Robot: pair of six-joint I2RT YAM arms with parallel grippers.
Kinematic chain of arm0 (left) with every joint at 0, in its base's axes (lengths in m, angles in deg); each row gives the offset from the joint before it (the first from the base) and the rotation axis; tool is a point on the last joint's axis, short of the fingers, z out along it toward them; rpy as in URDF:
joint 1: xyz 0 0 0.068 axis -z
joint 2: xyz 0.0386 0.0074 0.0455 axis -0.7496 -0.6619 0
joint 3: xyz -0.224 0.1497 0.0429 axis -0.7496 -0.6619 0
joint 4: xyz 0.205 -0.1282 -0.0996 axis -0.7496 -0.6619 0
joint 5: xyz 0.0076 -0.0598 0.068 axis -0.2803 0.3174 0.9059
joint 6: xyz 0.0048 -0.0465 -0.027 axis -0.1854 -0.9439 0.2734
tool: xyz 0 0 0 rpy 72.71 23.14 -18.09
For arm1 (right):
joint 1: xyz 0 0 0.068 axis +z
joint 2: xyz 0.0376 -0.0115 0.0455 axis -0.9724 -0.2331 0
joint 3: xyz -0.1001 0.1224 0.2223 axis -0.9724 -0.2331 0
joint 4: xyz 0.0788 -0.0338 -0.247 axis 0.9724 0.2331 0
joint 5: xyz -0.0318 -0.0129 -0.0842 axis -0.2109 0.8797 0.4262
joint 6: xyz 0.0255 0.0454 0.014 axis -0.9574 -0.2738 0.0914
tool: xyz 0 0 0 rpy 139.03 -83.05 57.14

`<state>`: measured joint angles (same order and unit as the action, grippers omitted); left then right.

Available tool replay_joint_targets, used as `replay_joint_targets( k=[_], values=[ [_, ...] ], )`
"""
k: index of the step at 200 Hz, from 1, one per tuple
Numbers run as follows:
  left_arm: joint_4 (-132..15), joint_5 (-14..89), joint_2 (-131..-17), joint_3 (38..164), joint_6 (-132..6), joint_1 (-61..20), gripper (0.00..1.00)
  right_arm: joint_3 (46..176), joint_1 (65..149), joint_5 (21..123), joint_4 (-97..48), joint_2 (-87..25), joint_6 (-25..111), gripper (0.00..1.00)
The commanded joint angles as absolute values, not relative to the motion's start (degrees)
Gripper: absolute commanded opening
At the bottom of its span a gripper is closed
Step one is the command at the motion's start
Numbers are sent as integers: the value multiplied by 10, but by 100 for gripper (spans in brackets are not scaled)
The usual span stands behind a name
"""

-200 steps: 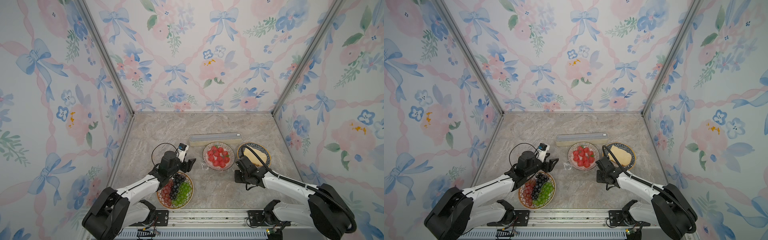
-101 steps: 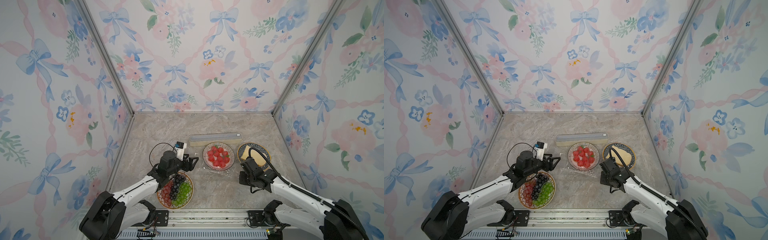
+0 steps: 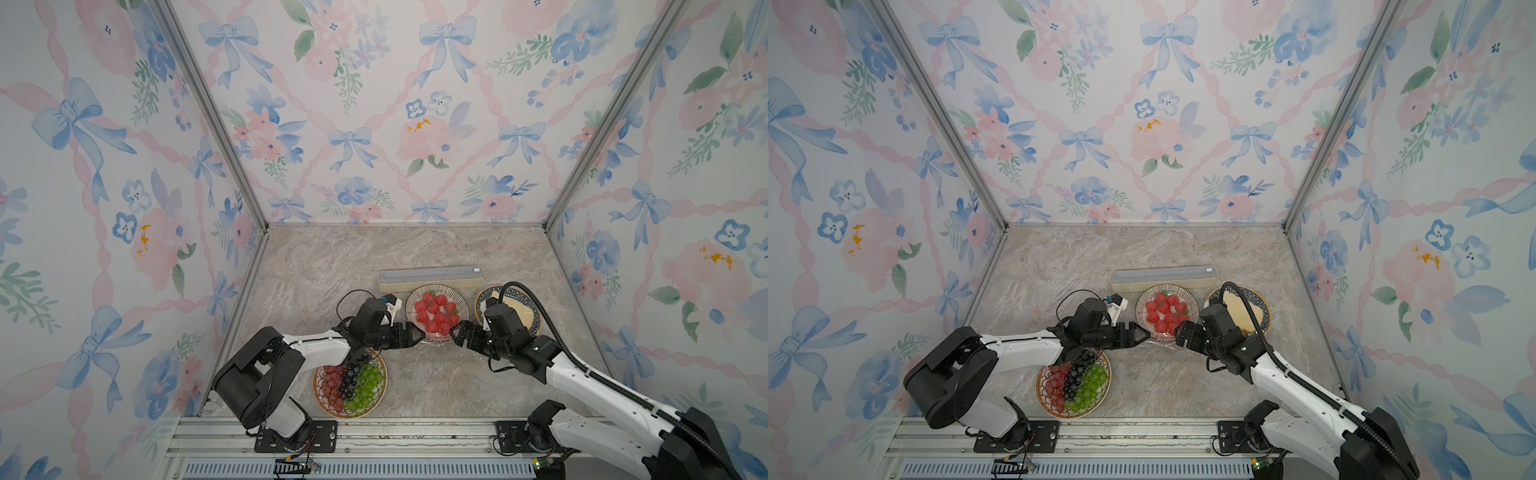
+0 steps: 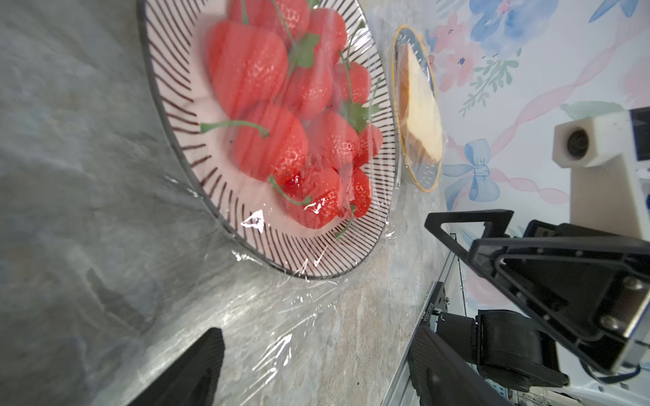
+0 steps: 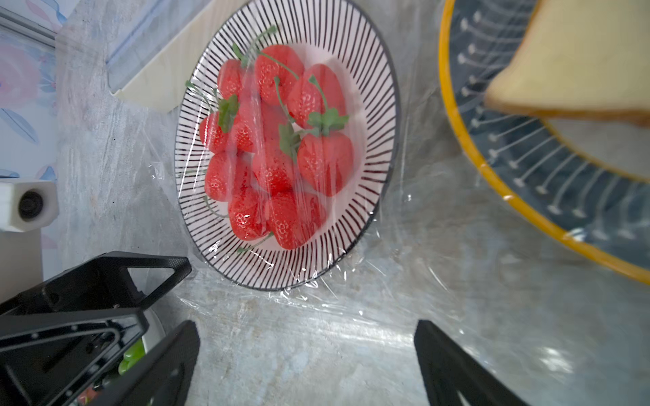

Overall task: Wrap the plate with plastic wrap
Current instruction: Cover the plate with plastic wrap.

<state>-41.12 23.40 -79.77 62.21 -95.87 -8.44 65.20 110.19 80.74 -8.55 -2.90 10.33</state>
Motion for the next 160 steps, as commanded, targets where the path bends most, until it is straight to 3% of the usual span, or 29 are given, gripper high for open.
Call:
replay_joint_targets(
  k=[1, 57, 122, 160],
  values=[
    [-399, 209, -832, 649, -970, -80, 87, 628, 1077, 753, -200, -69, 40, 97],
    [-332, 190, -907, 693, -987, -79, 85, 624, 1034, 695, -327, -177, 8, 97],
    [-292, 201, -921, 718, -983, -79, 74, 652, 1043, 647, -415, -227, 3, 98],
    [-293, 230, -894, 673, -987, -105, 77, 626, 1044, 684, -345, -199, 13, 98]
  ],
)
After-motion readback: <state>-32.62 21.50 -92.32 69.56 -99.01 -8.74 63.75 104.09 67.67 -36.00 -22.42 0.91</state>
